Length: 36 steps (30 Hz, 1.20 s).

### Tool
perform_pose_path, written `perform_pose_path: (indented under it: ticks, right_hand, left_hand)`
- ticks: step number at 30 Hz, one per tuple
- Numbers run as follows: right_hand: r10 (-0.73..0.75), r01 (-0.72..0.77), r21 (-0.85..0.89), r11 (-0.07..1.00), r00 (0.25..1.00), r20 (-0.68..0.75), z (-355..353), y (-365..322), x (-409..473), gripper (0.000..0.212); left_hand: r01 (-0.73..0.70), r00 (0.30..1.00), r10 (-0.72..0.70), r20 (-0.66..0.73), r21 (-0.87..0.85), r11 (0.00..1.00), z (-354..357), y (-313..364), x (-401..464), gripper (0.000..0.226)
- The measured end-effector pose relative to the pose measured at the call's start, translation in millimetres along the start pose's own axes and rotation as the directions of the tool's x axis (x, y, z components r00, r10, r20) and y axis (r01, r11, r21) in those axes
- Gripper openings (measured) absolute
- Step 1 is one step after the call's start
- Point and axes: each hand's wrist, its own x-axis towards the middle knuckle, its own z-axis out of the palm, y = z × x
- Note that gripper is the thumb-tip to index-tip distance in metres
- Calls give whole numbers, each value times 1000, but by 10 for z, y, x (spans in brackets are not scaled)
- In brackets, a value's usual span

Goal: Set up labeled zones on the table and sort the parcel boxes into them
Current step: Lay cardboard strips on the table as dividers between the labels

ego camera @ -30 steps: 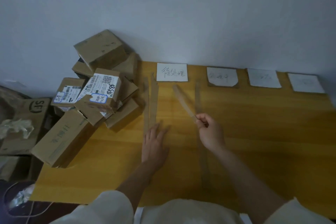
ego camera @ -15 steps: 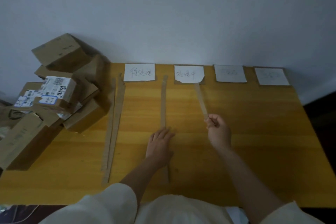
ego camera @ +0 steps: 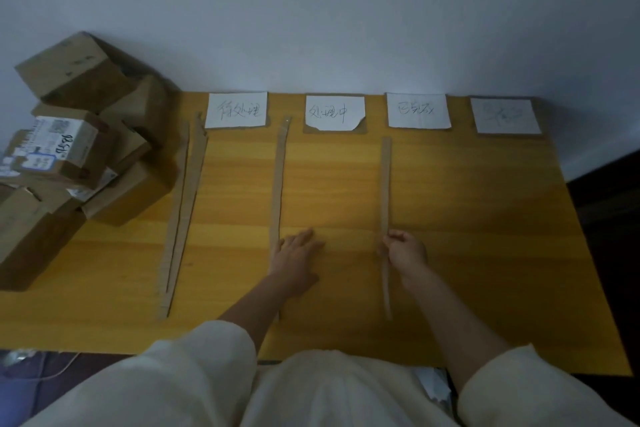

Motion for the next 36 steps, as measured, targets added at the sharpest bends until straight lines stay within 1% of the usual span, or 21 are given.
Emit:
perform_pose_path:
  ticks: [2,3,4,5,6,7,9,12,15,18,23,28,36]
  right_hand:
    - [-13,13,-68,998,1000,9,-23,-17,16,25]
    - [-34,35,-161,986,999,9,-43,-37,5,27]
    - [-73,67,-307,949,997,-7,-67,-49,-7,30]
    - [-129,100,-462,881,991,-31,-100,-56,-26,34]
    - [-204,141,-577,805,978,-46,-125,-42,-30,37]
    - [-265,180,-637,750,963,-39,-142,-28,-44,40]
    - [-316,235,-689,685,949,10,-137,18,-49,44]
    - [-298,256,-741,621,951,80,-92,90,-35,52]
    - [-304,291,-759,582,944,128,-64,127,-23,53]
    - [-303,309,-754,580,941,153,-51,144,-3,54]
    - [-342,341,-738,583,926,158,-50,140,25,54]
    - [-351,334,-759,559,924,148,-36,102,65,55]
    - [-342,331,-750,573,928,149,-25,94,75,54]
  left_hand:
    - [16,1000,-16,4,-1,1000,-5,6,12,73]
    - [20,1000,-20,4,1,1000,-12,10,13,72]
    - [21,1000,-21,3,4,1000,-18,19,15,71]
    - [25,1000,-25,1,7,1000,-21,31,16,71]
    - [30,1000,-30,-1,6,1000,-23,42,18,71]
    - [35,999,-35,-1,6,999,-24,51,18,71]
    - [41,999,-41,1,12,999,-28,59,19,71]
    - [37,999,-38,12,37,999,-43,60,20,73]
    - [40,999,-42,34,60,997,-52,63,25,73]
    - [48,998,-50,32,49,998,-50,67,33,72]
    - [50,998,-52,32,64,997,-76,75,32,70]
    - [52,997,-55,46,61,997,-93,80,26,71]
    - [40,997,-43,57,48,998,-103,66,26,73]
